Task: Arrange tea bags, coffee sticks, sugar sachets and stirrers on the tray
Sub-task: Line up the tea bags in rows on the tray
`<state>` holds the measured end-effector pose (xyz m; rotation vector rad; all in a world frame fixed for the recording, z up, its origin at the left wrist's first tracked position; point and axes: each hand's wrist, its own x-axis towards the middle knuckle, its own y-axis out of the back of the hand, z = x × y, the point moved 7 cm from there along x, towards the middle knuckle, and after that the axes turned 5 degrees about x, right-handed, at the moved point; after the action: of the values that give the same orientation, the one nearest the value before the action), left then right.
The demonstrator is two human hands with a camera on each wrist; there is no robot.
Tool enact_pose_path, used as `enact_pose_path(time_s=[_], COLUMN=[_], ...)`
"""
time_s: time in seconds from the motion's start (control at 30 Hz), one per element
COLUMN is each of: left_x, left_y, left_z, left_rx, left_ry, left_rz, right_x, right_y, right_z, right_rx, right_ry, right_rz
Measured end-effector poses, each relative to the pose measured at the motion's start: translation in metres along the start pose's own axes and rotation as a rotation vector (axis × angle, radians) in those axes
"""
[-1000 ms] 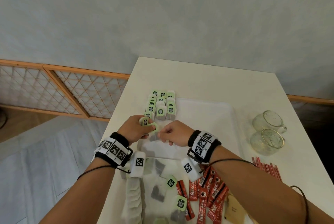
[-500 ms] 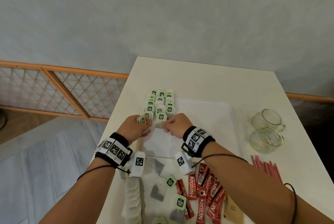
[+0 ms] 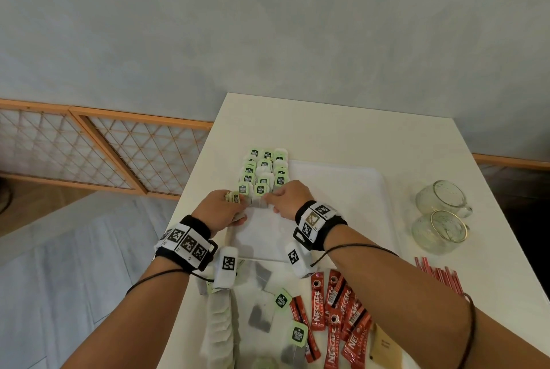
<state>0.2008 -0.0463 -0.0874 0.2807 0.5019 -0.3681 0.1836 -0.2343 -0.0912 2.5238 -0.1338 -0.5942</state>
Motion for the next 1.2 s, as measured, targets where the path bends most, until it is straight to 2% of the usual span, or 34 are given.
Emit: enact_pose_path(time_s=[0.23, 0.3, 0.53, 0.73, 0.83, 0.97, 1.07, 1.2], left_x=[0.001, 0.001, 0.001, -0.004, -0.01, -0.016, -0.017, -0.019], left_y=[0.0, -0.002, -0.003, -0.002, -0.008, -0.023, -0.032, -0.04], left_z=[-0.001, 0.001, 0.0, 0.003, 0.007, 0.015, 0.018, 0.023], left_rx=[-0.035, -0.038, 0.03, 0.006, -0.052, 0.002, 0.057, 0.132], left_ry=[0.022, 0.012, 0.014, -0.054, -0.083, -0.132, -0.136, -0.17], left_rz=[0.004, -0.005, -0.019, -0.057, -0.108, -0.209, -0.28, -0.312], right_x=[0.006, 0.01, 0.018, 0.011, -0.009, -0.041, -0.054, -0.063], right_y=[0.032, 0.03, 0.023, 0.027, 0.024, 0.011, 0.003, -0.003], right_z=[0.03, 0.035, 0.028, 0.034, 0.027, 0.016, 0.017, 0.017], right_rx=[0.053, 0.053, -0.029, 0.004, 0.082, 0.158, 0.205, 0.275], right_ry=[-0.07, -0.087, -0.005, -0.017, 0.062, 0.149, 0.131, 0.127], right_rz=[0.138, 0.135, 0.127, 0.13, 0.091, -0.062, -0.151, -0.18])
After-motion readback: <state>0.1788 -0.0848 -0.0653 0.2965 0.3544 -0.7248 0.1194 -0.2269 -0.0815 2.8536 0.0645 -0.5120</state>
